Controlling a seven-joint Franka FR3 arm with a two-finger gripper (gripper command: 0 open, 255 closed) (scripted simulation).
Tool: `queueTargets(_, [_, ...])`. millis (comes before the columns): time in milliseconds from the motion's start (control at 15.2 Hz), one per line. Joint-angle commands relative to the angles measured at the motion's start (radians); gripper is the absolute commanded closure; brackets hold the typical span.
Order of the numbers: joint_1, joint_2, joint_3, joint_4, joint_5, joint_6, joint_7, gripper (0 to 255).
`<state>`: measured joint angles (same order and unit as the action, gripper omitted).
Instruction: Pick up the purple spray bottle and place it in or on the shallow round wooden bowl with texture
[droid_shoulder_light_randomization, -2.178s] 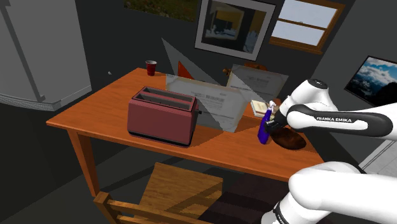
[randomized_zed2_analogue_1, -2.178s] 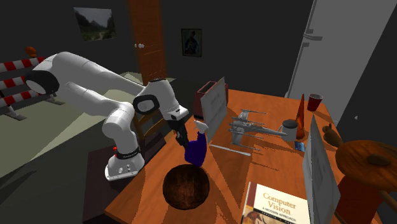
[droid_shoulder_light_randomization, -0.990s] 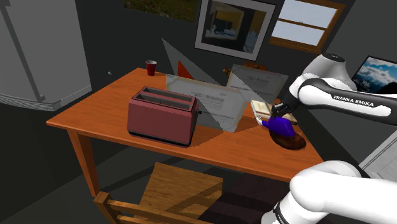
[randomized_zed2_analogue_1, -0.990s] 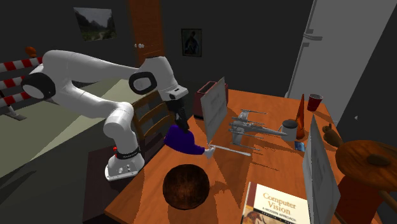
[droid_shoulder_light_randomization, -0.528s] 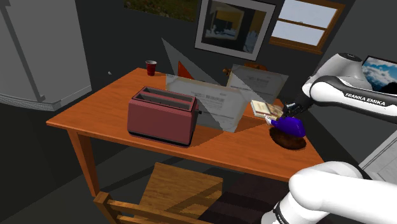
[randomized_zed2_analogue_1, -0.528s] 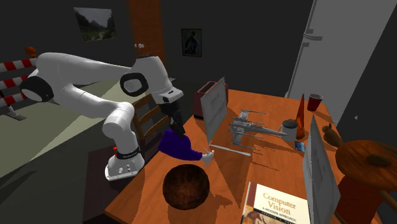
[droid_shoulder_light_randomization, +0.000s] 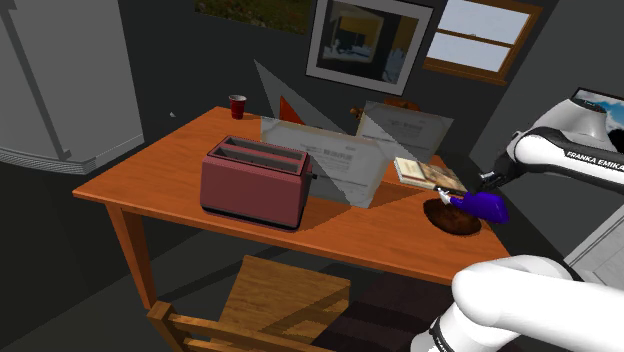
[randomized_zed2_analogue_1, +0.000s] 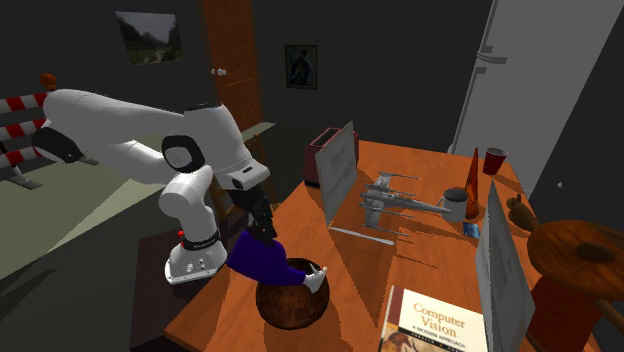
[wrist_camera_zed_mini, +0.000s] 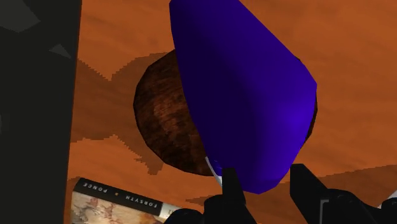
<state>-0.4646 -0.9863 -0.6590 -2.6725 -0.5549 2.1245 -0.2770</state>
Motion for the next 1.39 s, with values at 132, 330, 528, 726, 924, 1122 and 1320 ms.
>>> queueTargets(132, [-0.011, 0.009, -0.037, -0.023, -0.025, 0.037, -0.016, 255])
queueTargets(330, [-0.018, 0.02, -0.06, -0.054, -0.046, 0.079, -0.014, 255])
queueTargets(528, [-0.025, 0.036, -0.085, -0.084, -0.068, 0.124, -0.011, 255])
queueTargets(726, [-0.026, 0.04, -0.09, -0.091, -0.073, 0.135, -0.011, 255])
queueTargets(924, [-0.027, 0.04, -0.09, -0.091, -0.073, 0.135, -0.011, 255])
queueTargets(1122, [-0.027, 0.041, -0.091, -0.09, -0.073, 0.135, -0.012, 0])
queueTargets(1320, [-0.027, 0.04, -0.09, -0.09, -0.072, 0.134, -0.012, 0])
